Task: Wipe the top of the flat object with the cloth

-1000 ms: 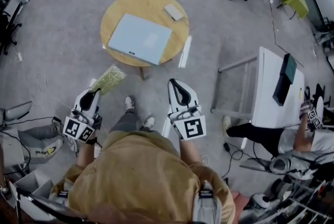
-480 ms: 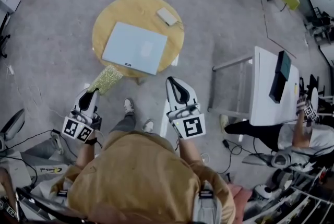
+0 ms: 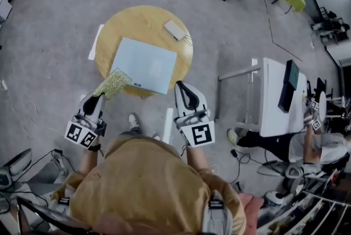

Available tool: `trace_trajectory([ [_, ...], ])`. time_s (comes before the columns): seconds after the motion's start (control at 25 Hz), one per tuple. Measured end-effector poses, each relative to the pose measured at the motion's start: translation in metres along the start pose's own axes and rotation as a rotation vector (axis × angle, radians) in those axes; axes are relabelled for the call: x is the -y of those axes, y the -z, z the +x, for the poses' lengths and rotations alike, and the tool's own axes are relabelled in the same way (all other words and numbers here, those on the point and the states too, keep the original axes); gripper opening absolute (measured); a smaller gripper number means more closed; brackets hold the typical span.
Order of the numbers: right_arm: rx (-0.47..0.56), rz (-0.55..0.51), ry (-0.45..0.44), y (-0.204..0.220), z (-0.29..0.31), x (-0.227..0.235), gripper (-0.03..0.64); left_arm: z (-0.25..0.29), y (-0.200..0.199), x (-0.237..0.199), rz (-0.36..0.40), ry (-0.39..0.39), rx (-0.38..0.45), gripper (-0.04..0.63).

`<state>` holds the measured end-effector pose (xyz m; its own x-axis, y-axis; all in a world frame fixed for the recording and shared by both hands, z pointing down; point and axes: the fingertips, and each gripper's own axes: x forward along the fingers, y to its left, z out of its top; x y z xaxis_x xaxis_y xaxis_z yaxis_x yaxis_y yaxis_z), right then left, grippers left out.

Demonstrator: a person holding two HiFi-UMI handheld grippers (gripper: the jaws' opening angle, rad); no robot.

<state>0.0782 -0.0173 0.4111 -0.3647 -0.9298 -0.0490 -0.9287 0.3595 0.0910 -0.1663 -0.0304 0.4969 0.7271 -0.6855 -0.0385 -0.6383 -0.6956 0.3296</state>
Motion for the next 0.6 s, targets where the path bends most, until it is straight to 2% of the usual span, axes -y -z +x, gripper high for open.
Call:
trace_trajectory([
  [0.24,0.004,-0.031,0.060,-0.017,0.028,-0.008,0.002,0.013,-0.021,-0.036,-0.012,0.057,0.003,0.061],
  [0.6,-0.009,-0.052,0.135,-0.013,0.017,0.003,0.002,0.042,-0.022,-0.042,-0.026,0.125,0.014,0.061],
])
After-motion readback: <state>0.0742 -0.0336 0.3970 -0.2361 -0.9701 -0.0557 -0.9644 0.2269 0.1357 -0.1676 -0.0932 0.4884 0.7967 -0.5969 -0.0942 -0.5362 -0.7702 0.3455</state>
